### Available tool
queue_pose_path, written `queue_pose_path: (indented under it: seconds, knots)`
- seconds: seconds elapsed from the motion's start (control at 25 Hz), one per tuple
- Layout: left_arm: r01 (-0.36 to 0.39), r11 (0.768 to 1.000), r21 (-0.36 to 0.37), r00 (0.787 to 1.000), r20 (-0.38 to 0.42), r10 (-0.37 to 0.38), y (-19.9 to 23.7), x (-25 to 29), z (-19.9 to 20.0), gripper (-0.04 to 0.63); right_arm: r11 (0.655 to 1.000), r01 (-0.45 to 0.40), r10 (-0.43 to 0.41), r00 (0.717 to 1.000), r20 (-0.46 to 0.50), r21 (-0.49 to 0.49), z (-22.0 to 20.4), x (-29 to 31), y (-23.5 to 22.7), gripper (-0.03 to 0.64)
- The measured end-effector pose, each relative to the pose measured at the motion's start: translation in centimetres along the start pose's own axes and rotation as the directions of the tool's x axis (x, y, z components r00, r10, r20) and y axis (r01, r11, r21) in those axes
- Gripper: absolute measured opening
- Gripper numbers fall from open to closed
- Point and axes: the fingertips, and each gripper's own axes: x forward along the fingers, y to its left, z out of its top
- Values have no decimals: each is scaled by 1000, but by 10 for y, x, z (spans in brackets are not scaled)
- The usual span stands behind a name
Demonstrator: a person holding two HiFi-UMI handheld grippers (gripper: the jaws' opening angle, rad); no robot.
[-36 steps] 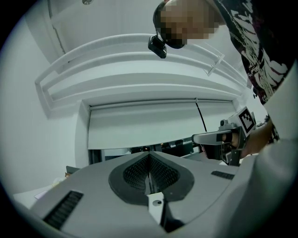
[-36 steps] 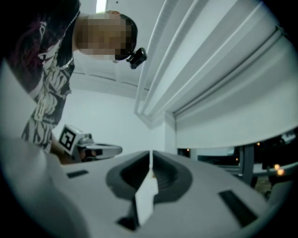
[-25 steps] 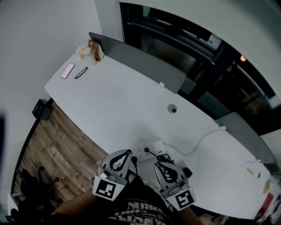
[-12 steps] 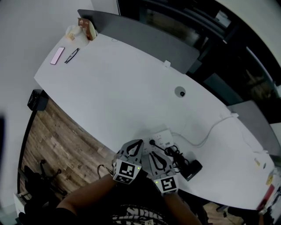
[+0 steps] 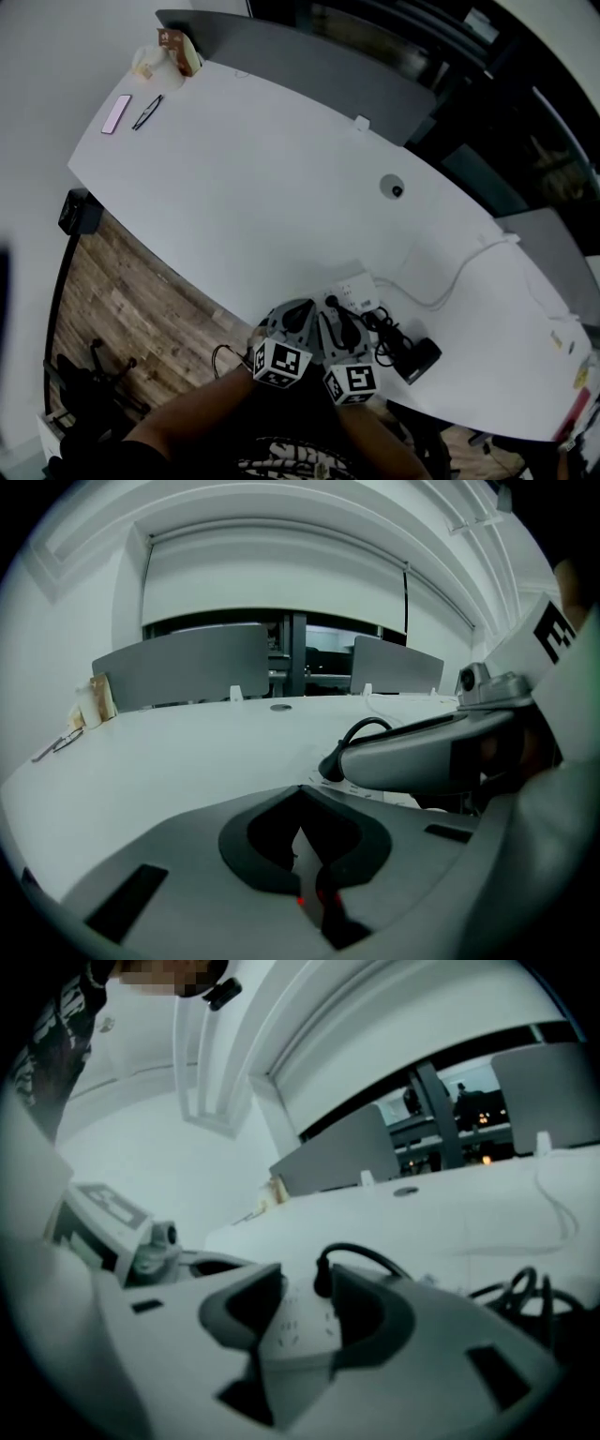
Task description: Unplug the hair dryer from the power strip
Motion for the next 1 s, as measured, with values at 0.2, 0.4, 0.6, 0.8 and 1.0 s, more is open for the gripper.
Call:
queue_pose_path:
  seconds: [0.2, 0.4, 0.6, 0.8, 1.0]
  knots:
    - [-5, 1000, 1, 1000, -1, 5, -1, 0, 1, 28, 988, 49, -61, 995, 75, 150, 12, 3, -14, 134]
    - [-6, 1000, 9, 999, -34, 6, 0, 0, -2, 28, 995, 47, -51, 998, 45, 85, 17, 8, -16, 69]
    - [-29, 997, 68, 997, -66, 34, -3, 4, -2, 28, 998, 35, -37, 999, 28, 56, 20, 1, -12, 67]
    - [-54, 993, 101, 991, -118, 66, -4, 10, -4, 28, 996, -52, 34, 975, 221, 78, 66, -21, -13, 66]
    - [-74, 981, 179, 991, -100, 93, 1, 13, -5, 28, 1000, -27, 23, 963, 268, 13, 96, -33, -30, 67]
